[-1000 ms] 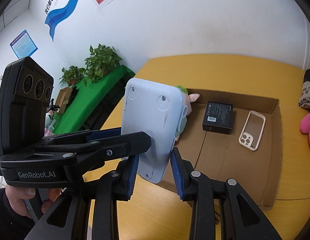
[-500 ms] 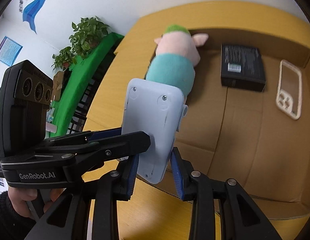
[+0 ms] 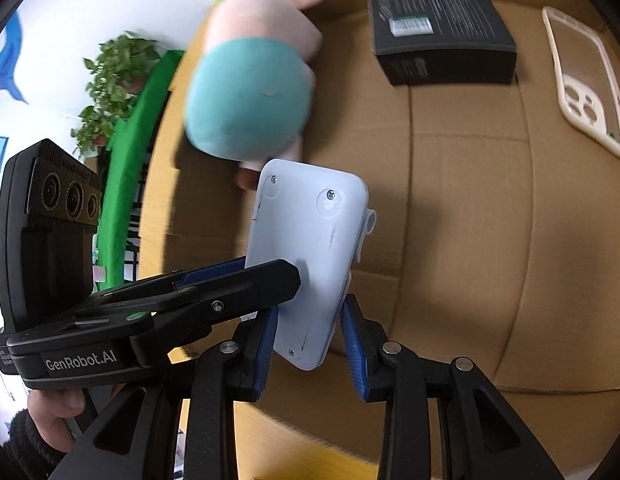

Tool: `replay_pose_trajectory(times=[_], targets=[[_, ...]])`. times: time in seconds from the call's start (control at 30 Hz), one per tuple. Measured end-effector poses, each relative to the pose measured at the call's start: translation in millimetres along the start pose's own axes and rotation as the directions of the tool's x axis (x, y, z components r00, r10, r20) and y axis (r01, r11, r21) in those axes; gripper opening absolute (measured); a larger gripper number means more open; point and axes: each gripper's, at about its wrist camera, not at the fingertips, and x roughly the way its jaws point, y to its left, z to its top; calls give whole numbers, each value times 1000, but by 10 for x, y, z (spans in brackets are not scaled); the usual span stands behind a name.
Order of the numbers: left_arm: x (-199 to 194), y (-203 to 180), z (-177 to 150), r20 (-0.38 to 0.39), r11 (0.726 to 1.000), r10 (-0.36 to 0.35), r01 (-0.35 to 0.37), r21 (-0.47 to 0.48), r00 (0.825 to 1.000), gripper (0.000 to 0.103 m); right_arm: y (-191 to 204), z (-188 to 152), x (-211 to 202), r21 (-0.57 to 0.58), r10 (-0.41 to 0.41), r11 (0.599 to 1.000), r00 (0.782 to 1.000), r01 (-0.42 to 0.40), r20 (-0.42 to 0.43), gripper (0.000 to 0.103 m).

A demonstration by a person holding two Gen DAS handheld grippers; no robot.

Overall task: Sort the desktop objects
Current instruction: 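Carry the power bank into the cardboard box and lower it, then open both grippers and lift them away from the power bank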

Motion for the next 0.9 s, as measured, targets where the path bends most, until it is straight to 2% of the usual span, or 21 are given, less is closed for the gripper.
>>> replay_pose_trajectory(times=[0.1,0.2,0.27,0.3,0.33,0.37,0.4,0.43,0.5,0.57,0.63,0.73,0.9], targets=[[26,4,7,-8,999,48,-48,7,999,45,-101,41,107,18,10,1000,1000,-10,-26,37],[-108,-32,-38,29,996,89,-90,24,996,48,-131,41,100,-5,4,1000,1000,-4,-20,40],[-250,-77,-84,64,989,136,-139,44,989,48,-122,9,-23,-38,4,999,1000,-4,6,56],[-341,-120,-117,91,983,167,-173,62,982,48,-105,-21,-121,-62,-12,998,1000,13,26,72],[-484,-196,-173,140,972,204,-217,89,969,48,-68,-68,-259,-94,-38,995,998,44,57,80],[-605,-262,-217,183,962,226,-249,109,957,48,-8,-120,-378,-127,-61,989,994,72,85,82],[-742,-334,-278,229,953,242,-275,126,943,53,53,-178,-532,-170,-87,980,989,107,120,85],[-889,-401,-348,277,946,253,-297,132,927,57,129,-255,-720,-218,-111,965,980,147,166,88],[-1128,-502,-466,362,937,262,-325,126,895,73,263,-413,-1034,-283,-139,935,956,212,260,93],[-1358,-604,-624,446,932,262,-344,113,856,79,403,-580,-1346,-329,-159,901,920,284,358,95],[-1469,-762,-678,485,933,261,-348,97,835,79,470,-744,-1616,-346,-182,871,883,349,432,96],[-1532,-944,-817,488,944,233,-316,94,841,79,505,-944,-1882,-324,-199,864,853,385,483,96],[-1572,-1255,-1099,495,935,220,-326,138,840,79,538,-1246,-2212,-285,-196,875,824,392,532,96]])
